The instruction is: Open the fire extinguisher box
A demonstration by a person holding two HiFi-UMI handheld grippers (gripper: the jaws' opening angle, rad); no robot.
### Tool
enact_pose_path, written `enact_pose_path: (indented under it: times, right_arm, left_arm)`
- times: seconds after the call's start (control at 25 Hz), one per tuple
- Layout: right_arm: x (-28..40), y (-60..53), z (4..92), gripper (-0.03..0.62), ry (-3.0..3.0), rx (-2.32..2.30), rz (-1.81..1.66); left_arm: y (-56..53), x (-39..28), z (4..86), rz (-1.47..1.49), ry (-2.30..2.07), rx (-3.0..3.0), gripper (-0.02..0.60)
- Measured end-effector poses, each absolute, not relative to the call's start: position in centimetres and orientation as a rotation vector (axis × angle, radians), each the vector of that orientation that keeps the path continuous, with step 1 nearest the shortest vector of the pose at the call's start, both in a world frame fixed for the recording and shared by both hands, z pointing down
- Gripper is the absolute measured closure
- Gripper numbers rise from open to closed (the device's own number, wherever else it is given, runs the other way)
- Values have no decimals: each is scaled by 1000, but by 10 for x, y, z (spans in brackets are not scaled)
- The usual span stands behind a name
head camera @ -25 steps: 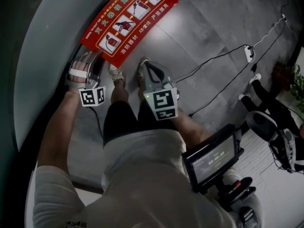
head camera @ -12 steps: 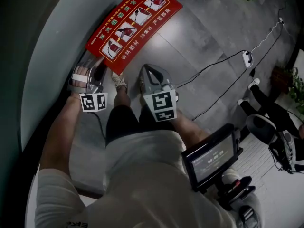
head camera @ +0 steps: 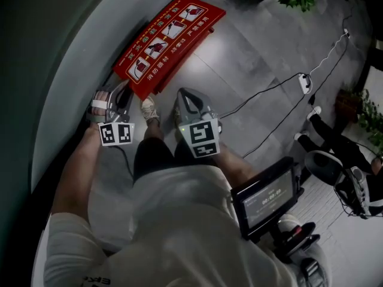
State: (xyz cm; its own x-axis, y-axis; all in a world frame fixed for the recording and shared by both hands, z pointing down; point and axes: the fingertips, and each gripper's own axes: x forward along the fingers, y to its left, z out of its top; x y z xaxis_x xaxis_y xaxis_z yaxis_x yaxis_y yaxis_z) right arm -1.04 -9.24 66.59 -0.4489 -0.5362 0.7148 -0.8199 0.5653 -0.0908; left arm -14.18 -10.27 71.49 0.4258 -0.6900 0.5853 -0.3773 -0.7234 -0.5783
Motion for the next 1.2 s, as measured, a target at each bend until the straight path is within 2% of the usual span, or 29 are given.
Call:
enact_pose_path:
  times: [0.4, 1.2]
  right_arm:
    - [-65, -123, 612, 582, -2182, 1064, 526]
    - [-88, -126, 594, 580, -2183, 1058, 489]
  left_arm:
    - [-150, -206, 661, -1121, 1138, -2465, 495]
    - [-188, -240, 649, -921, 1423, -2824, 502]
